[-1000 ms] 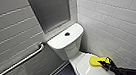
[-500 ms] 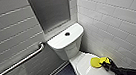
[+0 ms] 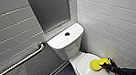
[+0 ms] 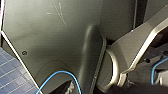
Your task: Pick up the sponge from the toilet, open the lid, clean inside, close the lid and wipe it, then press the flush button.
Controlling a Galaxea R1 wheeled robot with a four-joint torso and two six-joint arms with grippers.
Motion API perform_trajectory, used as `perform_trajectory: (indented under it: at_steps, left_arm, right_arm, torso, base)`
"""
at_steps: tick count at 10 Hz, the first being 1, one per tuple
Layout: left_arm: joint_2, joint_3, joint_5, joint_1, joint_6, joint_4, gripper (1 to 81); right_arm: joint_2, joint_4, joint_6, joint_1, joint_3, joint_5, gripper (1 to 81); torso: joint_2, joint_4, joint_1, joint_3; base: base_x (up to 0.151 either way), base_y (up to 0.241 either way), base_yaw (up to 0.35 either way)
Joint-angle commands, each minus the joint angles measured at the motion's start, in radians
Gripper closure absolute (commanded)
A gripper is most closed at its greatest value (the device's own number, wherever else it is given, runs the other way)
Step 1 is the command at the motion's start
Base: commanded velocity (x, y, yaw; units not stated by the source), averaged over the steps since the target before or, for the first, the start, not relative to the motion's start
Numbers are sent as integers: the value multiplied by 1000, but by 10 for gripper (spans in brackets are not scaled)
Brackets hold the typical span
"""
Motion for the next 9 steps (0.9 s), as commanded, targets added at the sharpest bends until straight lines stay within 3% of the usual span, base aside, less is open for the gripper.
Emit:
perform_trajectory:
  at_steps: [1,5,9]
  left_arm:
    - [-30,62,77,8,6,8,10]
    - [-194,298,76,-47,6,6,10]
    - [-334,512,82,-142,-2,-12,10]
  right_arm:
    - [-183,-33,-5,37,260,18,811]
    - [-398,-37,-8,-148,445,80,811]
    - [-433,-131,-11,-463,401,133,811]
  torso:
    - [0,0,0,0]
    - [0,0,0,0]
    - [0,0,0,0]
  base:
    - [0,0,0]
    - [0,0,0]
    - [0,0,0]
